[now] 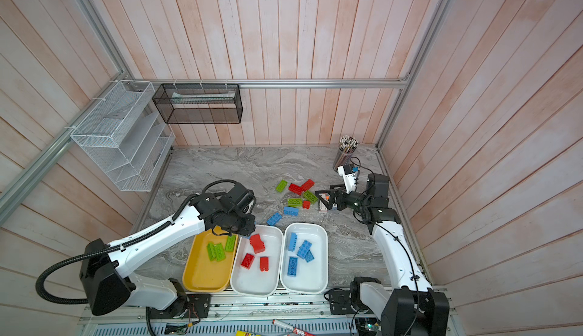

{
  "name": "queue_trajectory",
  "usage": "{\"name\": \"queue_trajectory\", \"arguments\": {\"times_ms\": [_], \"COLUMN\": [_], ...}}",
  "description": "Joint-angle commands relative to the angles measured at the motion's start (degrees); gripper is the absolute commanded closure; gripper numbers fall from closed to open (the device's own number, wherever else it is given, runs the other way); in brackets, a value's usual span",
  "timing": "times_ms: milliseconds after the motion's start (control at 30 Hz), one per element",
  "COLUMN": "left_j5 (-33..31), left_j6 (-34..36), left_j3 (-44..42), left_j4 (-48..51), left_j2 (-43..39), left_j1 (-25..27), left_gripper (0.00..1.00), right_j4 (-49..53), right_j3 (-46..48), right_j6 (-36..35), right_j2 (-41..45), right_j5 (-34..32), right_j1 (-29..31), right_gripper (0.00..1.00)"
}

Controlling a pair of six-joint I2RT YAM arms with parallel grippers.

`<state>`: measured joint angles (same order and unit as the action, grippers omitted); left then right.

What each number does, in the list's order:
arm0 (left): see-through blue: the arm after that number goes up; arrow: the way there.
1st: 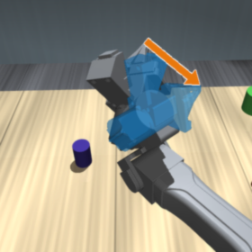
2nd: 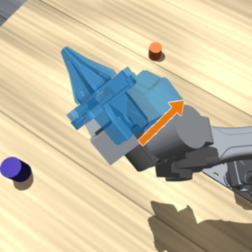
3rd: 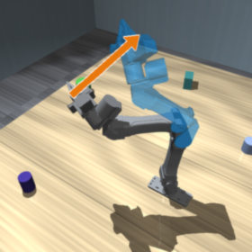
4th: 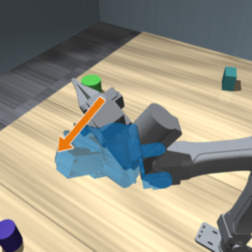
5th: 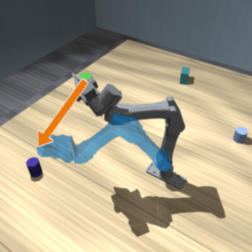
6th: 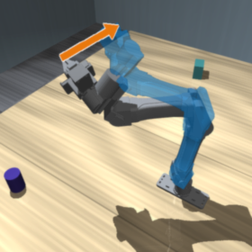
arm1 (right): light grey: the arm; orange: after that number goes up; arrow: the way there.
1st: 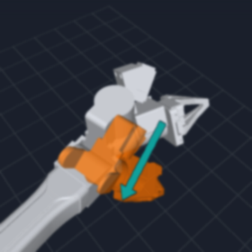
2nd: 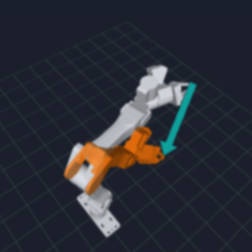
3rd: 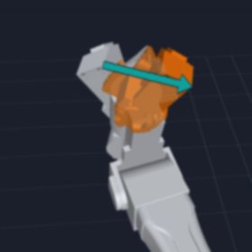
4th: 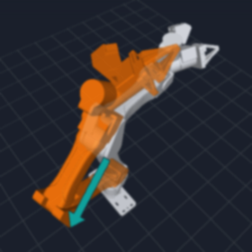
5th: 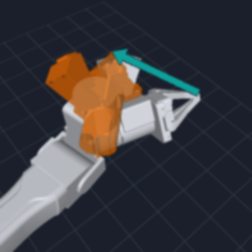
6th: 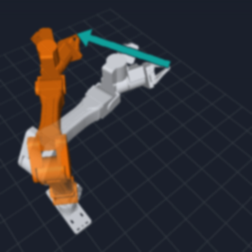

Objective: Sort the legos into containers by color
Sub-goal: 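Carry the blue brick into the third white tub and release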

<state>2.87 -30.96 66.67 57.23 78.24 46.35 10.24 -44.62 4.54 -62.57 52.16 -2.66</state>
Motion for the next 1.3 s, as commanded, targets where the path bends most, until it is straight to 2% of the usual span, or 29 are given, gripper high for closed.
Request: {"name": "queue_trajectory", "arguments": {"times_ms": [0, 233, 267, 400, 700, 833, 1000, 1067, 1167, 1267], "left_j5": [3.7, 8.7, 9.7, 11.6, 12.6, 11.8, 8.1, 8.5, 7.9, 7.1], "left_j6": [-2.5, -4.3, -4.9, -5.5, -5.0, -4.7, -3.3, -2.5, -0.2, 2.4], "left_j3": [-1.9, -0.4, 0.1, 3.2, 7.9, 9.1, 11.6, 12.7, 16.4, 18.4], "left_j4": [-2.8, -11.4, -13.0, -16.6, -21.9, -22.0, -17.9, -17.7, -14.9, -11.6], "left_j2": [-2.2, 1.3, 2.6, 9.3, 23.5, 27.3, 26.9, 24.7, 21.8, 19.3], "left_j1": [0.7, 7.9, 10.8, 17.0, 25.1, 26.2, 26.1, 25.9, 24.9, 21.2], "left_gripper": [0.70, 0.70, 0.70, 0.70, 0.70, 0.66, 0.44, 0.40, 0.38, 0.38], "right_j4": [-0.8, -0.3, -0.2, 0.1, 0.5, 1.1, 1.3, 1.3, 1.4, 1.1], "right_j3": [0.1, -0.1, -0.2, 0.0, 0.8, 0.8, 0.7, 0.6, 0.4, 0.3], "right_j6": [0.3, 0.0, -0.1, -0.5, -1.1, -1.4, -1.5, -1.4, -1.3, -1.0], "right_j2": [-0.7, -0.6, -0.5, -0.2, 0.2, 0.8, 1.0, 1.0, 1.1, 1.3], "right_j5": [1.1, 0.5, 0.3, -0.1, -0.2, -0.6, -0.5, -0.6, -0.5, -0.5], "right_j1": [0.4, 0.7, 0.7, 0.7, 0.7, 0.7, 0.8, 0.7, 0.8, 0.8], "right_gripper": [0.02, 0.02, 0.02, 0.02, 0.02, 0.02, 0.02, 0.02, 0.02, 0.02]}}
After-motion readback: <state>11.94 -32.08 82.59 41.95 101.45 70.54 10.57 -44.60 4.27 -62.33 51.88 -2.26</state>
